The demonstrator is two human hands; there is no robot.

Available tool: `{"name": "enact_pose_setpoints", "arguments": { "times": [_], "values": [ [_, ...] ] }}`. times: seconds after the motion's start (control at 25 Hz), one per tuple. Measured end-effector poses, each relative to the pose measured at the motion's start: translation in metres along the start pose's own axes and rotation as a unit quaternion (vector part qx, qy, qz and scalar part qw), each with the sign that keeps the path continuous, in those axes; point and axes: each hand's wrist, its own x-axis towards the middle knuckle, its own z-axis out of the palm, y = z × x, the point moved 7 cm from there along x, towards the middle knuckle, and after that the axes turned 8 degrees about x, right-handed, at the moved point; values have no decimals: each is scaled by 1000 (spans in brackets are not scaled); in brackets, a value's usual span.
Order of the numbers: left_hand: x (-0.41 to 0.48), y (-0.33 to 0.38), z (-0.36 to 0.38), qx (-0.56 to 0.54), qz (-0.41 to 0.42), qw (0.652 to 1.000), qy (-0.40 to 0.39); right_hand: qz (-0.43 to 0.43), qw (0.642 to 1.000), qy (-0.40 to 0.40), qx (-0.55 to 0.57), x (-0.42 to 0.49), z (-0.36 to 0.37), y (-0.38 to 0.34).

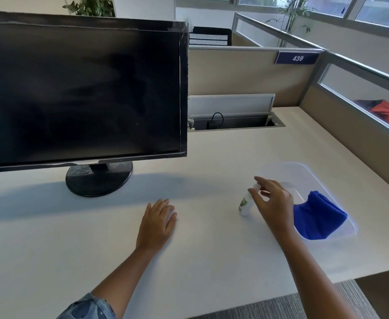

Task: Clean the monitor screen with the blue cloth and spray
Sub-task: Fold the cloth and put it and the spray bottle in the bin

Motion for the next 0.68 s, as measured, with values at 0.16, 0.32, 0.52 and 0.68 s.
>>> {"name": "enact_pose_setpoints", "arguments": {
  "times": [0.16,0.32,0.52,0.68],
  "values": [
    [0,-1,3,-5,-1,1000,-5,99,991,27,88,-3,6,18],
    [1,-3,4,-8,-7,1000,-12,195,957,11,213,-12,28,39],
    [0,-2,1,-12,-4,1000,-12,306,887,-28,345,-23,60,59],
    [0,-1,1,-14,-8,1000,-17,354,837,-3,417,-28,74,69]
  ]
}}
